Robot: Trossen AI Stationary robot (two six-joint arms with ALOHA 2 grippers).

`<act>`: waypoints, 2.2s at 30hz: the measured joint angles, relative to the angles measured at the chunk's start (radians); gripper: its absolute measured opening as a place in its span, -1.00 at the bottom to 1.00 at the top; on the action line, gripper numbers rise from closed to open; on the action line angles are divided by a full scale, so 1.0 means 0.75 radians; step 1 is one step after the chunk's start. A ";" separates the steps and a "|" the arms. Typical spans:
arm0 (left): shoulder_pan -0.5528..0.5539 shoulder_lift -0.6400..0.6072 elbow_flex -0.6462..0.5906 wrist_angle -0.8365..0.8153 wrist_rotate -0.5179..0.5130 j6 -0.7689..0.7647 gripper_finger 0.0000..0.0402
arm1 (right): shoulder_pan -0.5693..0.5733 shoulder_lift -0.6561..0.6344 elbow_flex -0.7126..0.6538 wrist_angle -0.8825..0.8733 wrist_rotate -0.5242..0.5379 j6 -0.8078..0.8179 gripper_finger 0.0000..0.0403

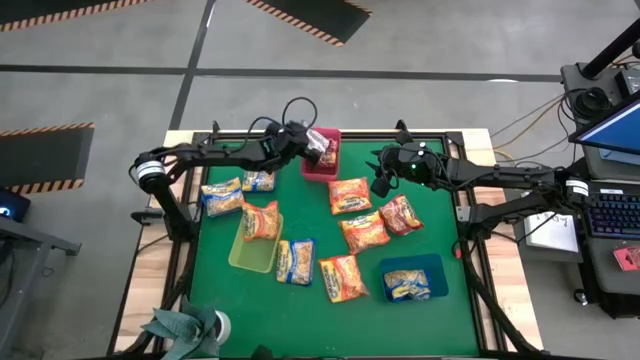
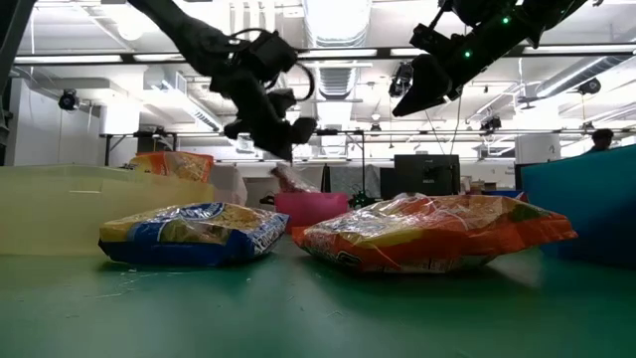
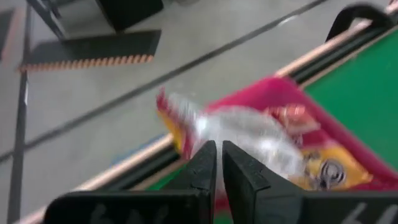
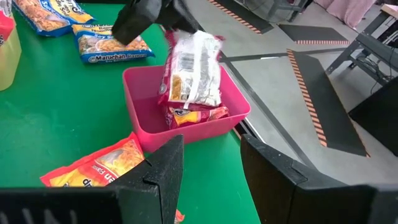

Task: Sort Maruchan noodles
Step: Put the noodle pack into the red bin

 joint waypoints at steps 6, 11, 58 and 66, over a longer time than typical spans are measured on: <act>-0.002 -0.001 0.139 -0.032 -0.020 0.159 -0.99 | 0.000 0.000 0.000 0.000 0.000 -0.001 -0.25; -0.005 -0.003 0.260 -0.196 -0.017 0.239 -1.00 | 0.000 0.000 0.000 -0.004 0.000 -0.002 -0.25; -0.025 0.444 0.423 -0.058 0.475 0.362 -1.00 | 0.000 0.000 -0.001 -0.060 -0.004 -0.026 -0.25; -0.027 0.526 0.618 -0.472 0.229 0.320 -1.00 | 0.000 0.000 -0.001 -0.062 -0.009 -0.026 -0.25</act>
